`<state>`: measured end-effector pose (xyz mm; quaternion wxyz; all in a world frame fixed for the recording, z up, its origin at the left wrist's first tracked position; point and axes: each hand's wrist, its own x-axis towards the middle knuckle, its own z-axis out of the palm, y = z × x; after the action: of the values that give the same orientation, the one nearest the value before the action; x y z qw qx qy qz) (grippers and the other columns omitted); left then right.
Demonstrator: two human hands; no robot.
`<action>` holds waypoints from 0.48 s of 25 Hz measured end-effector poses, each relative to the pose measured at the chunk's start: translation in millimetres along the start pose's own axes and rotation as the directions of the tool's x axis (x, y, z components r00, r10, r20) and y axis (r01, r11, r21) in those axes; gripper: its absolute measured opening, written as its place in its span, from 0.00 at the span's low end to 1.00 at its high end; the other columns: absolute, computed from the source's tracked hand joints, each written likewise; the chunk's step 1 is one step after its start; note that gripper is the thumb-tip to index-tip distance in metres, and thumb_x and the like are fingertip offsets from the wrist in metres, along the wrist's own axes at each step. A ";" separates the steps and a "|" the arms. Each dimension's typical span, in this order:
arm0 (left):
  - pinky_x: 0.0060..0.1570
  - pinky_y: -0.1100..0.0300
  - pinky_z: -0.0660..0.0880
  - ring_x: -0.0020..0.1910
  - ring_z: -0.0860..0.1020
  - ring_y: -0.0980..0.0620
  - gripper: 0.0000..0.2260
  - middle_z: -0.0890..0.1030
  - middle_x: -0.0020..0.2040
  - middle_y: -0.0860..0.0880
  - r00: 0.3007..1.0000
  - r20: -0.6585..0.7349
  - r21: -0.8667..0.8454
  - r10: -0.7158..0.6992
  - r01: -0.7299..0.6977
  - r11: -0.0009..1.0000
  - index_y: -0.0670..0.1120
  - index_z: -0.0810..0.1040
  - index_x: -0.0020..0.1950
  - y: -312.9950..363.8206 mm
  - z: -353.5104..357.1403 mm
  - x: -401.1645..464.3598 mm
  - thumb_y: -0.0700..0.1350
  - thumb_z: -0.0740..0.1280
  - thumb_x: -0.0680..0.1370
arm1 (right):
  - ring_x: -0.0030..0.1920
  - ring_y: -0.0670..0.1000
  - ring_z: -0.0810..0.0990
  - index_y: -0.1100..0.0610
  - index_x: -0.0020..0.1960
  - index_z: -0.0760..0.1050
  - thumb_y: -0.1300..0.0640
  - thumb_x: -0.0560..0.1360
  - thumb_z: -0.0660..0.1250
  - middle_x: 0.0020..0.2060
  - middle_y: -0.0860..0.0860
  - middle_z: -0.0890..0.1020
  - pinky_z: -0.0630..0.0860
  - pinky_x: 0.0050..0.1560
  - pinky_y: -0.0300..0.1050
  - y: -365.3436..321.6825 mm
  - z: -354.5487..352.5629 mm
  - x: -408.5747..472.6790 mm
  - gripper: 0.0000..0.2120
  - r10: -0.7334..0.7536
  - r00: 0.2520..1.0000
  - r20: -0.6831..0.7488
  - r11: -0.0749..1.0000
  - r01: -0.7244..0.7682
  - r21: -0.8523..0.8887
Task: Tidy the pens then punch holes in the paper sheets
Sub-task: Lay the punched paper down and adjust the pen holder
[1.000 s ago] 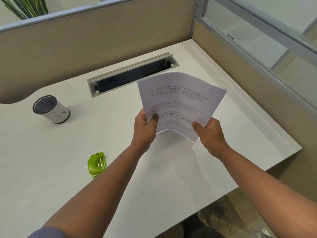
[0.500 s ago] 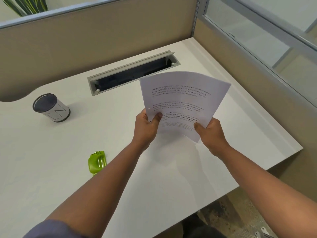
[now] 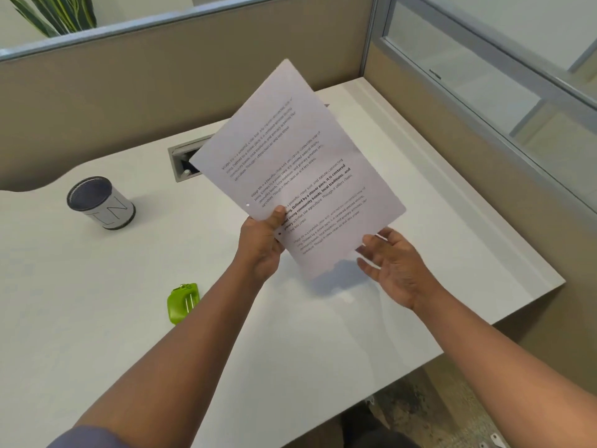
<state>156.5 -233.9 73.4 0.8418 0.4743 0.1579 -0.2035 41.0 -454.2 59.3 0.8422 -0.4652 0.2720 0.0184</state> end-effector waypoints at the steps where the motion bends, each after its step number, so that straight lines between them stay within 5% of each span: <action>1: 0.52 0.49 0.83 0.56 0.85 0.48 0.14 0.86 0.60 0.46 1.000 0.008 -0.038 -0.015 0.015 0.999 0.47 0.80 0.65 -3.3 1.3 -1.3 0.36 0.69 0.80 | 0.51 0.54 0.83 0.51 0.52 0.78 0.62 0.72 0.75 0.47 0.50 0.85 0.77 0.60 0.53 4.0 6.6 -3.3 0.13 0.009 0.999 0.050 0.999 -0.012 0.050; 5: 0.54 0.48 0.83 0.53 0.86 0.49 0.13 0.87 0.58 0.46 0.999 0.027 -0.111 -0.044 0.047 0.993 0.46 0.80 0.62 -11.2 8.2 -4.9 0.35 0.68 0.80 | 0.58 0.52 0.85 0.54 0.63 0.78 0.66 0.74 0.72 0.60 0.52 0.85 0.82 0.55 0.48 6.4 35.8 -7.8 0.19 -0.090 0.993 0.075 0.986 0.078 0.148; 12: 0.54 0.47 0.82 0.56 0.85 0.47 0.17 0.86 0.60 0.47 0.994 0.026 -0.060 -0.102 0.103 0.993 0.47 0.78 0.67 -10.1 5.2 -6.0 0.36 0.70 0.79 | 0.53 0.47 0.86 0.53 0.57 0.80 0.69 0.79 0.66 0.52 0.46 0.88 0.83 0.50 0.45 1.6 46.1 -1.3 0.14 -0.230 0.971 -0.069 0.973 0.229 -0.026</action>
<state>146.6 -242.0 71.3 0.8463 0.4371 0.1783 -0.2469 59.8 -416.5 78.0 0.8243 -0.5013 0.2460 -0.0933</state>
